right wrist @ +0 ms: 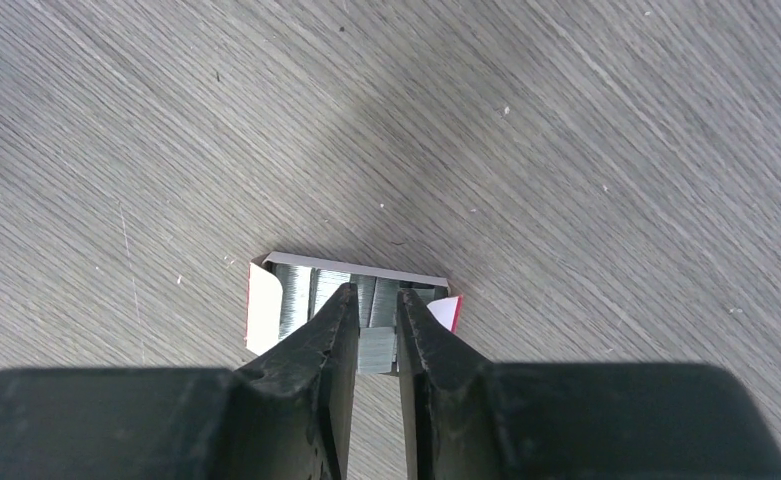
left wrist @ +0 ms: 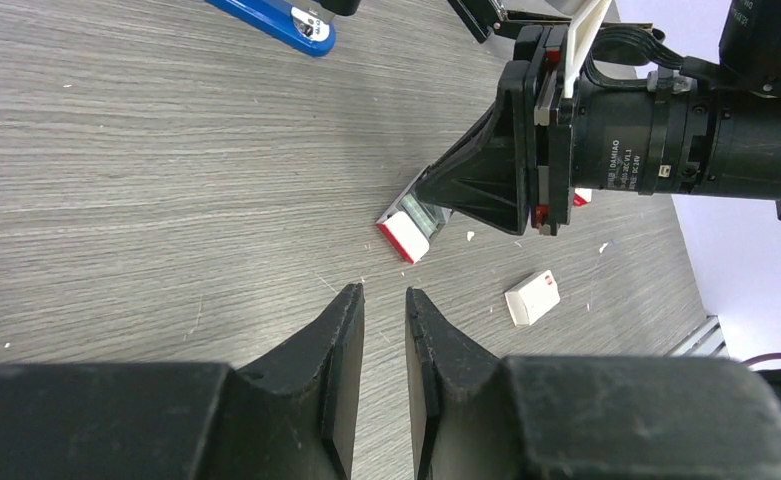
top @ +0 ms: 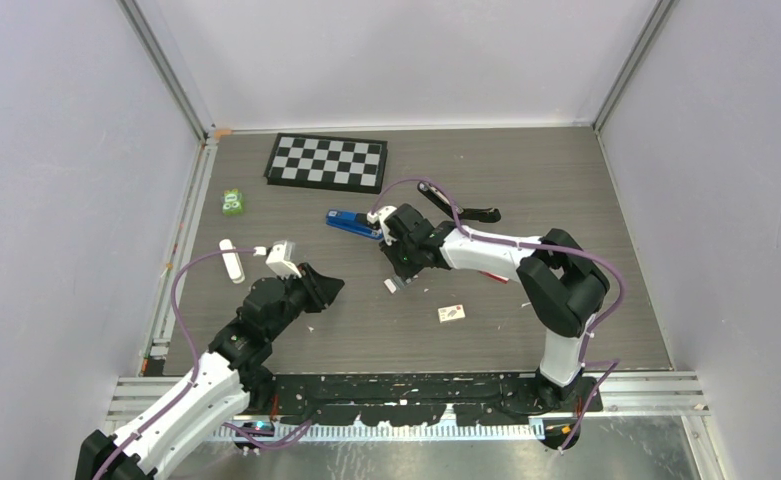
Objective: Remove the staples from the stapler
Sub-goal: Place the staple in the staple box, then pick up the staple from the center of the board.
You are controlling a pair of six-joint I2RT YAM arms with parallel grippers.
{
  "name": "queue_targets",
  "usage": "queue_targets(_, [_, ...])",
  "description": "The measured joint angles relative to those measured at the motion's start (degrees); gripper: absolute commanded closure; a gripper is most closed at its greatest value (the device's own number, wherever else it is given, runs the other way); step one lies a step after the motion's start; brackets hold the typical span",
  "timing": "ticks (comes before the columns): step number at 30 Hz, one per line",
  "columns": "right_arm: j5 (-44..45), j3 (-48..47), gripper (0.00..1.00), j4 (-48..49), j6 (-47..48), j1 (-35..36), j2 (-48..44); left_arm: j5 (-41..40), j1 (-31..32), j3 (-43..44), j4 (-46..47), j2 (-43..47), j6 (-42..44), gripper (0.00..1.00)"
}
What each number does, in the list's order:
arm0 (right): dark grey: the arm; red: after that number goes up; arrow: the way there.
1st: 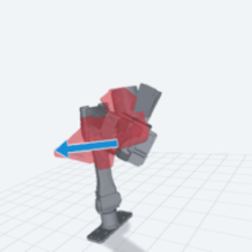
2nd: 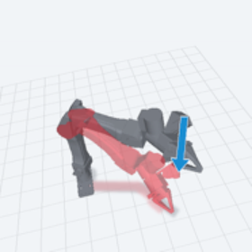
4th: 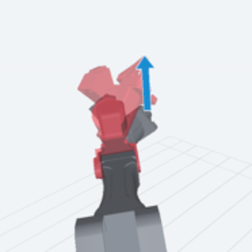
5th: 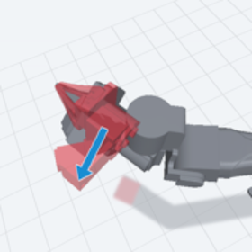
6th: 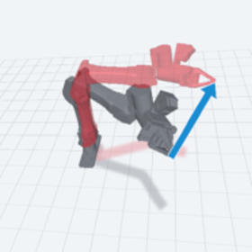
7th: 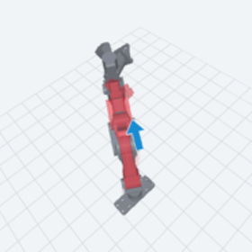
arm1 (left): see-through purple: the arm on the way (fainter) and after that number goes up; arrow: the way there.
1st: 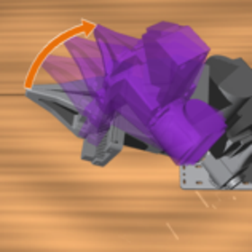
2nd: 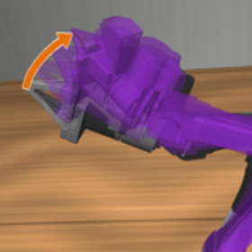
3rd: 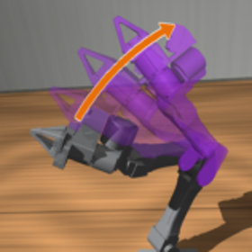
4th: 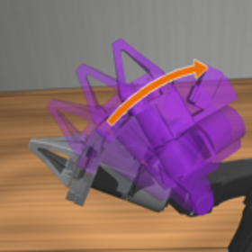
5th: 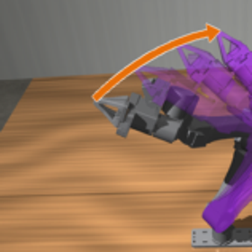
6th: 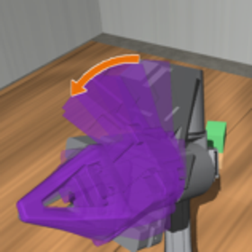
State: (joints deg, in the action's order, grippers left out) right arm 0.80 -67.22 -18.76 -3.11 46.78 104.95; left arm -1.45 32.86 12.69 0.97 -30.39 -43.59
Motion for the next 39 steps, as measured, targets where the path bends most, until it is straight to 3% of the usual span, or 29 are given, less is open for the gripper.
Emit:
queue_targets(17, [-1.9, -1.3, 0.69, -0.9, 0.0, 0.0, -0.1, 0.5, 0.0, 0.0, -0.4, 0.7, -0.8, 0.76])
queue_targets(24, [-4.6, -2.9, 0.68, -4.4, 2.0, -0.2, -4.5, 0.5, 0.0, 1.7, -5.6, 1.2, 2.3, 0.47])
queue_targets(29, [-13.1, -7.0, 0.67, -10.1, 7.9, -1.7, -9.7, -2.4, 0.0, 8.9, -14.6, 0.1, 6.0, 0.28])
queue_targets(35, [-25.0, -8.1, 0.65, -14.5, 12.3, -6.9, -14.3, -8.3, -0.1, 15.4, -22.3, -4.5, 6.4, 0.21])
queue_targets(39, [-30.5, -8.1, 0.65, -17.4, 13.6, -10.5, -15.1, -14.3, -2.5, 18.0, -28.5, -8.2, 4.4, 0.22])
